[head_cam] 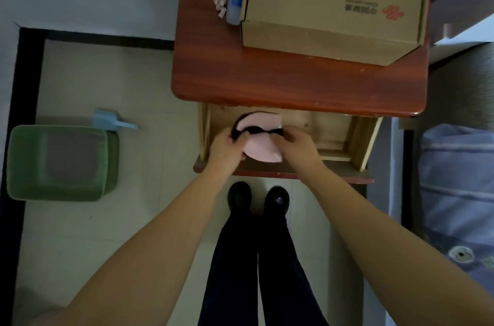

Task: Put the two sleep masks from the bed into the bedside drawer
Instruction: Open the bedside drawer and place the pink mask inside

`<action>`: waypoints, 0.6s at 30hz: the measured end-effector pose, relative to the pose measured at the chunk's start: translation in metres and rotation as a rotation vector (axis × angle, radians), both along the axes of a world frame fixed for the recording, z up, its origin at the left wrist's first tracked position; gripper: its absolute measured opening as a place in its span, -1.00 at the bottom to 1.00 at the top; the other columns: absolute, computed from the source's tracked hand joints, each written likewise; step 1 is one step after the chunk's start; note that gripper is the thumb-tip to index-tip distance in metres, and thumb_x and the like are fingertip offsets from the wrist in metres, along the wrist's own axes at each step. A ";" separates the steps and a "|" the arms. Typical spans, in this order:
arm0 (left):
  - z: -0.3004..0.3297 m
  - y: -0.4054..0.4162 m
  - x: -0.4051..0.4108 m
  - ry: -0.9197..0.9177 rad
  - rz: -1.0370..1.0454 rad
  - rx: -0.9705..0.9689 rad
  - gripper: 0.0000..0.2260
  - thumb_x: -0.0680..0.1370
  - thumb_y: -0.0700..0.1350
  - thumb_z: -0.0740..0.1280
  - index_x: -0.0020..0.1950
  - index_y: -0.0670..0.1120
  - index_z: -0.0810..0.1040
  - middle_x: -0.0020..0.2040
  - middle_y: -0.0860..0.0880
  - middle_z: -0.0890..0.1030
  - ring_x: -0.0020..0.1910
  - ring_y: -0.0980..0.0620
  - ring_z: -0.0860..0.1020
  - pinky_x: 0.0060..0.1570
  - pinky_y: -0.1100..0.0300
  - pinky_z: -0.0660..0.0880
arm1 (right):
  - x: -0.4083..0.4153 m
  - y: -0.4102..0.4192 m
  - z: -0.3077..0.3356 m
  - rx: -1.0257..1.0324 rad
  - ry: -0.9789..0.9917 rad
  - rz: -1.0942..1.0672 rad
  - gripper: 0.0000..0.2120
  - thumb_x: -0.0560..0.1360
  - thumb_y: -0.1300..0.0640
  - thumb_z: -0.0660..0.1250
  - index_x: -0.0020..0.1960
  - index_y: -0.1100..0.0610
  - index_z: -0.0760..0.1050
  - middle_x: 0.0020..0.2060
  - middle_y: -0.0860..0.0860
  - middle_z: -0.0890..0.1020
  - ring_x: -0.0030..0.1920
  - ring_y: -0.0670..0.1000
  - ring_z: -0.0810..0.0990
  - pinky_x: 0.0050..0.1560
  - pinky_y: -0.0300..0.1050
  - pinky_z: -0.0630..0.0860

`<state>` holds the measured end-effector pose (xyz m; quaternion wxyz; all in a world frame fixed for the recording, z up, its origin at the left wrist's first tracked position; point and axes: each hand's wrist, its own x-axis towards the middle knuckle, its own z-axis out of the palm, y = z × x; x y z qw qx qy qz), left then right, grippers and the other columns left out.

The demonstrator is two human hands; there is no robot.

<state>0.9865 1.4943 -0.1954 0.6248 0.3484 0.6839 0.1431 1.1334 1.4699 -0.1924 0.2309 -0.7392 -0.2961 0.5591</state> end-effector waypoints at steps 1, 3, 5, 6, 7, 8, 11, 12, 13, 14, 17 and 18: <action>-0.011 0.009 -0.003 0.067 0.081 -0.009 -0.78 0.57 -0.15 0.23 0.20 -0.13 0.48 0.11 -0.17 0.58 0.01 -0.09 0.59 0.02 0.00 0.60 | -0.012 0.011 -0.016 -0.007 -0.074 0.081 -0.81 0.54 0.15 0.21 0.04 0.24 0.51 0.00 0.22 0.62 -0.04 0.16 0.56 -0.08 0.06 0.47; -0.037 0.021 -0.007 0.236 0.086 -0.026 -0.73 0.58 -0.18 0.20 0.26 -0.19 0.45 0.20 -0.24 0.56 0.15 -0.22 0.53 0.18 -0.11 0.51 | -0.031 0.027 -0.045 0.008 -0.233 0.213 -0.78 0.56 0.14 0.16 0.10 0.23 0.47 0.03 0.20 0.61 -0.06 0.10 0.54 -0.14 -0.10 0.40; -0.057 0.029 -0.007 0.458 -0.045 -0.013 -0.73 0.59 -0.16 0.16 0.25 -0.20 0.45 0.21 -0.26 0.55 0.16 -0.25 0.51 0.19 -0.10 0.49 | -0.041 0.037 -0.065 0.070 -0.321 0.277 -0.70 0.56 0.16 0.15 0.28 0.16 0.40 0.11 0.16 0.61 0.04 0.14 0.57 -0.06 -0.10 0.47; -0.064 0.032 -0.005 0.531 -0.095 -0.003 -0.73 0.59 -0.16 0.14 0.25 -0.20 0.43 0.23 -0.26 0.54 0.17 -0.26 0.51 0.18 -0.08 0.48 | -0.044 0.039 -0.072 0.080 -0.360 0.308 -0.64 0.56 0.16 0.15 0.35 0.12 0.34 0.15 0.15 0.60 0.07 0.15 0.58 -0.02 -0.06 0.49; -0.069 0.034 -0.002 0.582 -0.131 -0.001 -0.73 0.60 -0.16 0.12 0.27 -0.21 0.41 0.25 -0.25 0.53 0.19 -0.25 0.50 0.17 -0.04 0.46 | -0.045 0.041 -0.076 0.073 -0.394 0.338 -0.60 0.56 0.15 0.14 0.40 0.10 0.29 0.18 0.14 0.59 0.09 0.15 0.58 0.00 -0.03 0.51; -0.073 0.036 0.001 0.621 -0.156 -0.011 -0.72 0.61 -0.17 0.09 0.29 -0.21 0.38 0.27 -0.24 0.51 0.22 -0.23 0.48 0.17 0.00 0.44 | -0.045 0.042 -0.078 0.063 -0.408 0.359 -0.58 0.56 0.14 0.15 0.41 0.09 0.27 0.19 0.14 0.58 0.10 0.15 0.57 0.00 -0.03 0.50; -0.065 0.033 0.008 0.622 -0.142 -0.076 -0.67 0.63 -0.17 0.06 0.37 -0.25 0.21 0.36 -0.25 0.41 0.30 -0.21 0.42 0.25 0.03 0.37 | -0.034 0.039 -0.066 0.040 -0.388 0.411 -0.59 0.55 0.11 0.19 0.38 0.15 0.28 0.20 0.18 0.56 0.11 0.18 0.55 -0.05 -0.06 0.45; -0.056 0.029 0.008 0.604 -0.108 -0.090 -0.63 0.62 -0.16 0.09 0.40 -0.25 0.18 0.37 -0.26 0.40 0.30 -0.22 0.42 0.25 0.00 0.38 | -0.025 0.036 -0.056 0.008 -0.389 0.420 -0.59 0.56 0.11 0.19 0.36 0.18 0.28 0.20 0.20 0.55 0.11 0.20 0.54 -0.06 -0.06 0.43; -0.043 0.025 0.008 0.598 -0.093 -0.087 -0.59 0.61 -0.14 0.12 0.42 -0.23 0.16 0.37 -0.27 0.39 0.30 -0.24 0.42 0.24 -0.04 0.39 | -0.015 0.031 -0.043 -0.039 -0.396 0.418 -0.60 0.56 0.10 0.18 0.34 0.21 0.28 0.19 0.22 0.53 0.11 0.21 0.53 -0.04 -0.06 0.44; -0.026 0.020 0.008 0.595 -0.109 -0.054 -0.57 0.60 -0.13 0.14 0.43 -0.21 0.17 0.37 -0.27 0.39 0.29 -0.26 0.43 0.24 -0.06 0.42 | -0.002 0.024 -0.027 -0.084 -0.412 0.414 -0.61 0.56 0.09 0.17 0.33 0.23 0.27 0.19 0.24 0.53 0.13 0.22 0.53 0.01 -0.03 0.47; 0.040 -0.002 0.014 0.552 -0.321 0.184 -0.63 0.59 -0.14 0.15 0.38 -0.18 0.28 0.30 -0.25 0.45 0.23 -0.24 0.46 0.19 -0.10 0.46 | 0.034 -0.004 0.041 -0.084 -0.499 0.398 -0.60 0.56 0.02 0.16 0.34 0.16 0.26 0.20 0.21 0.50 0.13 0.23 0.52 0.11 0.14 0.51; 0.065 -0.009 0.020 0.522 -0.390 0.262 -0.66 0.59 -0.14 0.15 0.36 -0.16 0.32 0.28 -0.23 0.47 0.20 -0.22 0.48 0.16 -0.10 0.48 | 0.044 -0.014 0.068 -0.037 -0.544 0.383 -0.60 0.56 -0.01 0.14 0.33 0.14 0.26 0.21 0.19 0.49 0.14 0.22 0.51 0.10 0.17 0.50</action>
